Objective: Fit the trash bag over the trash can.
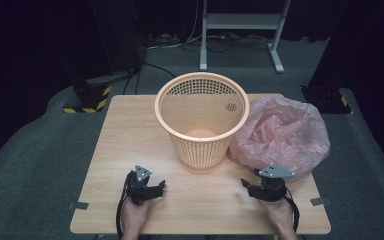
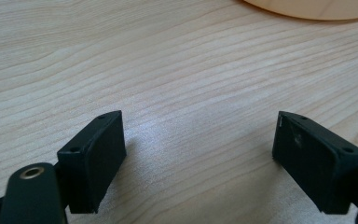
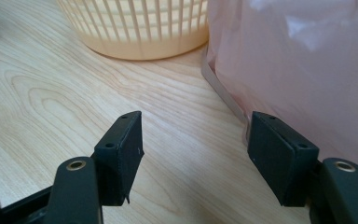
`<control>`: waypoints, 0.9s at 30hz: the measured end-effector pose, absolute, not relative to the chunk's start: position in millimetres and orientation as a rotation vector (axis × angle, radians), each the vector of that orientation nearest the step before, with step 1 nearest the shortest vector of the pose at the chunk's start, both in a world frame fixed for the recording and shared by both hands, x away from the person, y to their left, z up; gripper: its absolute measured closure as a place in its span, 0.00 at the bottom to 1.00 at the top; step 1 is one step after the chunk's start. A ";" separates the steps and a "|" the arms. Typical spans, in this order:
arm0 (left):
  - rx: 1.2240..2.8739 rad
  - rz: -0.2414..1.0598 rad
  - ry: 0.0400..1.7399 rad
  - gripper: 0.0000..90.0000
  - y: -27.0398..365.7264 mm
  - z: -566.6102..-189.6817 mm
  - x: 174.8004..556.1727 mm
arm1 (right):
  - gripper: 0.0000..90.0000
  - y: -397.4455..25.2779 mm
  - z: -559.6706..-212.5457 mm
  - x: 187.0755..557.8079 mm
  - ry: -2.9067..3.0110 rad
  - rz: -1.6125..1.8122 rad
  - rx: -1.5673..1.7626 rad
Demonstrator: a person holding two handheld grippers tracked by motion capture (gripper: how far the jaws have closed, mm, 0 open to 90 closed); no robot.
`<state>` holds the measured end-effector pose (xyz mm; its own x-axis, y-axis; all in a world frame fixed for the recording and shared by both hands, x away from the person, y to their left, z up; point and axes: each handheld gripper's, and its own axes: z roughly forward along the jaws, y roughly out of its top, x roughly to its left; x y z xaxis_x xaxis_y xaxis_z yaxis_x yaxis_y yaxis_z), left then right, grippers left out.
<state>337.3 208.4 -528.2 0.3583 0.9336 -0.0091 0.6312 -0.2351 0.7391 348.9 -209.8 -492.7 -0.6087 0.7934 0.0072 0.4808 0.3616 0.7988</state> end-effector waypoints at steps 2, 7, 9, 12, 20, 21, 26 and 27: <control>1.965 0.588 1.355 0.19 208.4 -528.1 337.3 | 0.39 -209.1 -490.7 348.1 2.242 1.136 1.108; 1.964 0.587 1.356 0.19 208.4 -528.1 337.2 | 0.40 -208.2 -486.9 347.2 2.246 1.158 1.104; 1.964 0.587 1.355 0.19 208.4 -528.1 337.2 | 0.40 -207.2 -485.6 346.9 2.263 1.158 1.091; 1.964 0.587 1.355 0.19 208.4 -528.1 337.2 | 0.40 -205.6 -482.7 345.2 2.274 1.160 1.068; 1.963 0.588 1.355 0.19 208.4 -528.1 337.3 | 0.37 -203.8 -472.1 344.8 2.261 1.181 1.059; 1.964 0.587 1.354 0.19 208.4 -528.1 337.3 | 0.36 -203.7 -470.6 344.6 2.261 1.184 1.058; 1.963 0.588 1.355 0.19 208.4 -528.2 337.3 | 0.34 -203.8 -465.9 344.7 2.261 1.193 1.055; 1.964 0.586 1.355 0.19 208.5 -528.0 337.2 | 0.34 -204.1 -464.9 344.9 2.260 1.193 1.055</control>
<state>337.2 208.5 -528.0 0.3592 0.9332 -0.0100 0.6315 -0.2352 0.7388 344.9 -204.1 -464.9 -0.6491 0.7605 0.0172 0.4431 0.3597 0.8212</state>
